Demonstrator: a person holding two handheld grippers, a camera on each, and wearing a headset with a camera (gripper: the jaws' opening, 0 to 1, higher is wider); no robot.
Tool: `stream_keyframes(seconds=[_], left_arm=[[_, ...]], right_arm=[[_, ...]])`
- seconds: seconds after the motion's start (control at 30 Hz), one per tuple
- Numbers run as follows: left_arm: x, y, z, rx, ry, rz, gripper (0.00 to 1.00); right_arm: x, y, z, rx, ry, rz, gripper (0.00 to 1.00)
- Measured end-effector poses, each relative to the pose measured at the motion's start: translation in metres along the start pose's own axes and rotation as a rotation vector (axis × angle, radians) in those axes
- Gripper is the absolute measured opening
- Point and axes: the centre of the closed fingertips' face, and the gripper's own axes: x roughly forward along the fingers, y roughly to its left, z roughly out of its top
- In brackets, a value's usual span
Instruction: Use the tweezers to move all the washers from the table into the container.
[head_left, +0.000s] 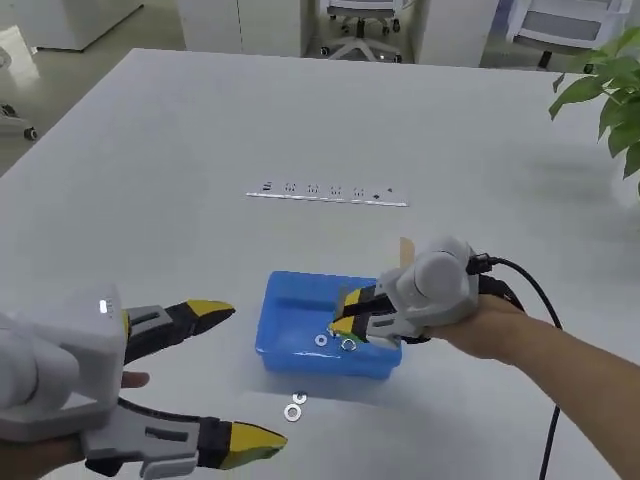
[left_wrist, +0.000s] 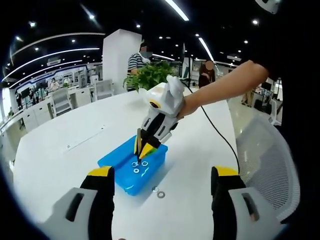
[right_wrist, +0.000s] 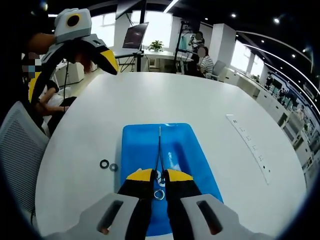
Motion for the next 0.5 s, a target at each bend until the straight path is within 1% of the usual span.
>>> stream_keyframes(seconds=[0.13,0.27,0.33,0.37,0.5], left_arm=[[0.004,0.007,0.008,0.009,-0.019,0.006,0.73],[0.011,0.015,0.014,0.036,-0.021,0.015,0.62],[0.016,0.022,0.018,0.04,-0.032,0.014,0.58],[0.018,0.023,0.02,0.043,-0.037,0.011,0.56],[0.029,0.027,0.026,0.068,-0.027,-0.008,0.47]], right_arm=[[0.002,0.0,-0.001,0.001,0.001,0.002,0.1],[0.004,0.001,-0.004,0.003,0.007,0.006,0.1],[0.005,0.002,-0.005,0.005,0.009,0.012,0.1],[0.005,0.002,-0.005,0.003,0.01,0.012,0.1],[0.007,0.004,-0.006,0.001,0.012,0.017,0.1]])
